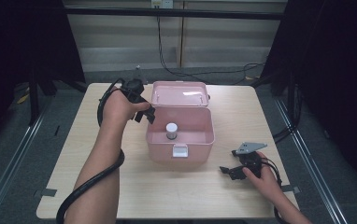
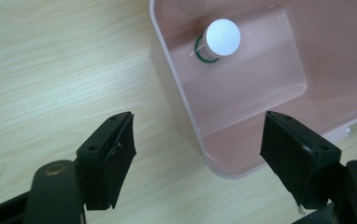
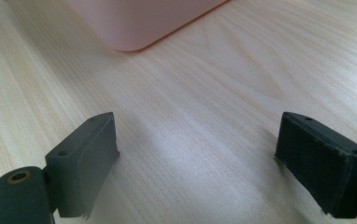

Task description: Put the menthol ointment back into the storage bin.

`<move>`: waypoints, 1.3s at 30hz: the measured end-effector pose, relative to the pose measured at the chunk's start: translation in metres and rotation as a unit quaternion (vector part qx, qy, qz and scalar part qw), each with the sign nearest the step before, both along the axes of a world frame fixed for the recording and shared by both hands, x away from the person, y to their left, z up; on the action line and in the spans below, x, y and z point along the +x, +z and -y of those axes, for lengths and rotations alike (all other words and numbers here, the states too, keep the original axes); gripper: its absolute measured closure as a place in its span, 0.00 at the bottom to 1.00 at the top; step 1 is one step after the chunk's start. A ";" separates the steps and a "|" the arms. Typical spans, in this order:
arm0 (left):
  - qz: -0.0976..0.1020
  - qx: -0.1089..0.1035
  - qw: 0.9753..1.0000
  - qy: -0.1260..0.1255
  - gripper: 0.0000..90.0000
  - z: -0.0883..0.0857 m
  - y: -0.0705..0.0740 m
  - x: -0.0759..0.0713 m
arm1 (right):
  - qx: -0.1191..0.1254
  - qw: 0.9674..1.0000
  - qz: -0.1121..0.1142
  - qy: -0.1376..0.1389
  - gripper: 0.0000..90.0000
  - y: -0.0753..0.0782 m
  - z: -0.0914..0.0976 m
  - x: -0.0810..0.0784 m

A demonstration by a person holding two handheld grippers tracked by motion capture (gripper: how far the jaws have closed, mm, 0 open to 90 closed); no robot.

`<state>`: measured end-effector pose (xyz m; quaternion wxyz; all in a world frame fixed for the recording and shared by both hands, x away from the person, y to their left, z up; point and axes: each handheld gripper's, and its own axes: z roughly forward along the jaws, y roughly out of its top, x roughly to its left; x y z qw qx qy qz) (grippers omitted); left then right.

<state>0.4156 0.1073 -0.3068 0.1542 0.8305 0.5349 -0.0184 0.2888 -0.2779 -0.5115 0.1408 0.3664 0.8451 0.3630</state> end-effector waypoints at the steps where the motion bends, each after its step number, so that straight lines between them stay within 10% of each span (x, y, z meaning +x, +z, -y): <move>1: 0.000 -0.003 1.000 0.005 0.29 -0.004 0.000 -0.001 | 0.000 1.000 0.000 0.000 0.13 0.000 0.000 0.000; 39: -0.006 0.001 1.000 0.006 0.29 -0.059 -0.031 -0.028 | 0.000 1.000 0.001 0.000 0.13 0.000 0.000 0.000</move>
